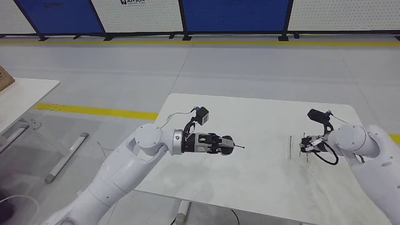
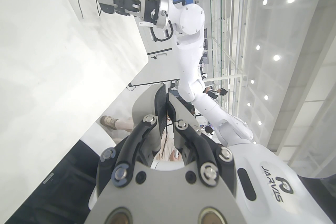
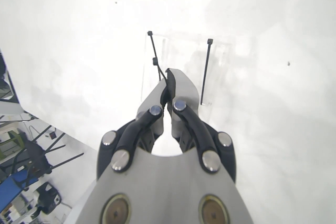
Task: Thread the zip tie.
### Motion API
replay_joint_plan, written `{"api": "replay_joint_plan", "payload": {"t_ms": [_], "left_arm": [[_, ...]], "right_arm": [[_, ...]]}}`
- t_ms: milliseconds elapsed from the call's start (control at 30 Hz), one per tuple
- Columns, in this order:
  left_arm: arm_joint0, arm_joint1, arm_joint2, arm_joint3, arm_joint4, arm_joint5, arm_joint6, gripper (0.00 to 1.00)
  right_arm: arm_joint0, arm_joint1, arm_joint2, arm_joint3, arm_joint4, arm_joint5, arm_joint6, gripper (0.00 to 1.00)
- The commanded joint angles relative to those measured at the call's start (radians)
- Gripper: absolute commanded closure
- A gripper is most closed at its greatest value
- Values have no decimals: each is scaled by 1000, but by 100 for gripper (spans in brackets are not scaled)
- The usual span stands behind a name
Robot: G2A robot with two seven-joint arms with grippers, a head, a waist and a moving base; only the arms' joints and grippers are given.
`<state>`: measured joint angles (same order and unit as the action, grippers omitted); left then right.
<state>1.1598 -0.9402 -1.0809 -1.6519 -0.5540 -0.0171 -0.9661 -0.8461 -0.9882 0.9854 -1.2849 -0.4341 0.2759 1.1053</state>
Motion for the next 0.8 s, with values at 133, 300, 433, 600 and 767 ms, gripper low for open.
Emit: {"api": "replay_joint_plan", "payload": {"t_ms": [133, 300, 433, 600, 767], "left_arm": [[0, 0, 0, 0, 0, 0, 0, 100], [0, 0, 0, 0, 0, 0, 0, 100], [0, 0, 0, 0, 0, 0, 0, 100], [0, 0, 0, 0, 0, 0, 0, 100], [0, 0, 0, 0, 0, 0, 0, 100]], "right_arm": [[-258, 61, 268, -300, 47, -49, -176, 100], [-380, 77, 371, -412, 66, -84, -249, 100], [-380, 77, 371, -412, 66, -84, -249, 100], [-380, 77, 371, -412, 66, -84, -249, 100], [-399, 67, 371, -406, 132, -83, -335, 100]]}}
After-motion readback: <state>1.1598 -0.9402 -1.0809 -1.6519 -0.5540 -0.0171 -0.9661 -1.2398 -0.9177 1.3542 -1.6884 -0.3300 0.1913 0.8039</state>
